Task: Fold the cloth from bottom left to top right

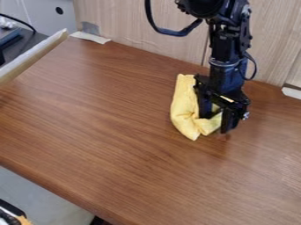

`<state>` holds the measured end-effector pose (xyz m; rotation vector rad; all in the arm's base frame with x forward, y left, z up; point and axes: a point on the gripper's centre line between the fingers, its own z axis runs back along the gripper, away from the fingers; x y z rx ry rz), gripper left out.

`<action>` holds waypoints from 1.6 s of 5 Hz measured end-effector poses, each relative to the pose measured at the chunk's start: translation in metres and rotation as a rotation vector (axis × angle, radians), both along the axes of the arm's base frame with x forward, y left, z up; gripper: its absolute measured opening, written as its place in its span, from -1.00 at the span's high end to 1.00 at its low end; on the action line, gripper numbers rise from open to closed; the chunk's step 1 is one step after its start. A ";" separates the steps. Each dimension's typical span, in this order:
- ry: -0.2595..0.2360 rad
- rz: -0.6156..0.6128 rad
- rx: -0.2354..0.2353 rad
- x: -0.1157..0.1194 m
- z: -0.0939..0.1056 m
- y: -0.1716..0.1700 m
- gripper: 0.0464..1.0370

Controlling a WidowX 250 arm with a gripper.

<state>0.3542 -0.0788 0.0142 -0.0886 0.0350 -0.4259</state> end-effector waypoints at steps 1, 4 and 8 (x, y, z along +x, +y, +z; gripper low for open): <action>-0.012 0.017 -0.002 -0.001 0.005 0.004 -0.93; -0.082 0.010 0.010 -0.003 0.038 0.013 -0.93; -0.215 0.032 0.014 -0.014 0.105 0.039 -0.93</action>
